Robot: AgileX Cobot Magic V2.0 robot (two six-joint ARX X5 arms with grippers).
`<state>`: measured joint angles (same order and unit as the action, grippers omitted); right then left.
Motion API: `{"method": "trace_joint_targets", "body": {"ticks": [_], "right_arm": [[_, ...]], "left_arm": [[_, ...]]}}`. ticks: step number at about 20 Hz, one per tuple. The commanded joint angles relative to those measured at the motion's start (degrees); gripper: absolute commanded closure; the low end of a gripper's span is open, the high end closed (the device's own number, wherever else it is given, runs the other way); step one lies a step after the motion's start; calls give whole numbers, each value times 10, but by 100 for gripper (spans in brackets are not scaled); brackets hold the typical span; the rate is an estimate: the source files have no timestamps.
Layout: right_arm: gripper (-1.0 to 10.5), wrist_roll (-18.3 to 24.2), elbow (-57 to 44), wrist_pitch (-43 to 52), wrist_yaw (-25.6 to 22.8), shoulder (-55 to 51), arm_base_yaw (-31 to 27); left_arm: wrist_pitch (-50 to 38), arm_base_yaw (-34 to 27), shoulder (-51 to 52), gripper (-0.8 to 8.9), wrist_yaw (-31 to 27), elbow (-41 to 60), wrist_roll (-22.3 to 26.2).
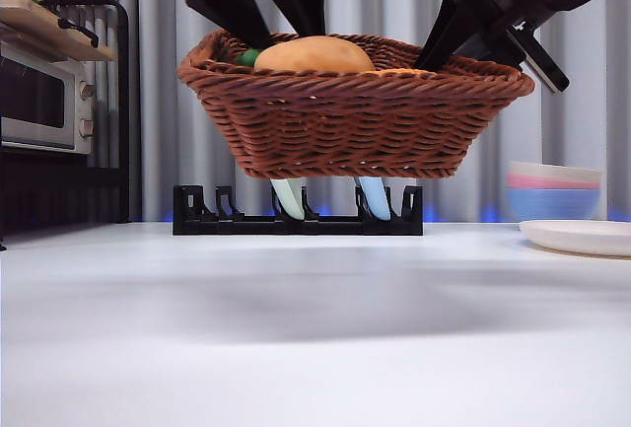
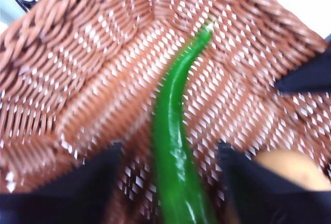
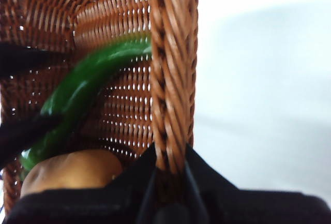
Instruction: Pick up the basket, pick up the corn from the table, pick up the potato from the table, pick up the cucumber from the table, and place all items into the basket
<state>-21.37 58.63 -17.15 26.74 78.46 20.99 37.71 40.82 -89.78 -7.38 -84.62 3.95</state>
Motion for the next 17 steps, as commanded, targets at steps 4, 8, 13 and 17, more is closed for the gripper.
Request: {"method": "trace_joint_targets", "body": {"ticks": [4, 8, 13, 17], "right_arm": [[955, 2, 7, 23, -34, 17, 1], [952, -42, 7, 23, -30, 80, 3], [895, -83, 7, 14, -29, 141, 6], [420, -90, 7, 3, -33, 143, 6]], "left_arm": [[122, 19, 15, 248, 1, -151, -32], [157, 40, 23, 248, 2, -265, -41], [166, 45, 26, 248, 1, -302, -42], [196, 45, 26, 248, 1, -302, -42]]}}
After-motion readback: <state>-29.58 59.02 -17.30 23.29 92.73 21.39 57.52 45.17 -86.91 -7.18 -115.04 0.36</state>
